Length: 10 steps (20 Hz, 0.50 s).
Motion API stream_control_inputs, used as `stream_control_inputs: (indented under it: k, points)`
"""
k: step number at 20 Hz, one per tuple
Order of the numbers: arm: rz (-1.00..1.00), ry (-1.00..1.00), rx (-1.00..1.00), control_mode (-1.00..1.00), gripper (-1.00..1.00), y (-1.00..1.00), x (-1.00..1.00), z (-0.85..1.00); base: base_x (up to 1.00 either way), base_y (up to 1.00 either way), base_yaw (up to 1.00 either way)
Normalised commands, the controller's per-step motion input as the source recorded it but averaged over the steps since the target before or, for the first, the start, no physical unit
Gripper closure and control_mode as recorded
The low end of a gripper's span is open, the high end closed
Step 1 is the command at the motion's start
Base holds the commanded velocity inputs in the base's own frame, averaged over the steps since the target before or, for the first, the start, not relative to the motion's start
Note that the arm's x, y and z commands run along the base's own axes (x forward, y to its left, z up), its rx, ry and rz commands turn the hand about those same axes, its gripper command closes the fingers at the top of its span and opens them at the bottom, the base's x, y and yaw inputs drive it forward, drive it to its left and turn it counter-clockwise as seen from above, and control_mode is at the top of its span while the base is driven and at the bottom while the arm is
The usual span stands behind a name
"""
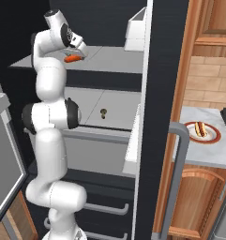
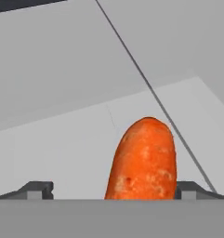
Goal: Place the cold items (carrot and mushroom) from the fridge in one tupperware on the dining counter. Place the warm items (kebab skewer and hot dog) in the stove area in another tupperware.
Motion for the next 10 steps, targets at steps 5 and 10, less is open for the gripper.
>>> stream_control_inputs:
  k: [5, 10]
  points:
    - [-0.06, 0.06, 0.0, -1.0, -1.0, -0.08, -0.14, -0.24, 0.0, 0.0, 0.0]
    - [-0.05, -0.02, 0.02, -1.0, -1.0, -0.04, -0.24, -0.13, 0.0, 0.0, 0.0]
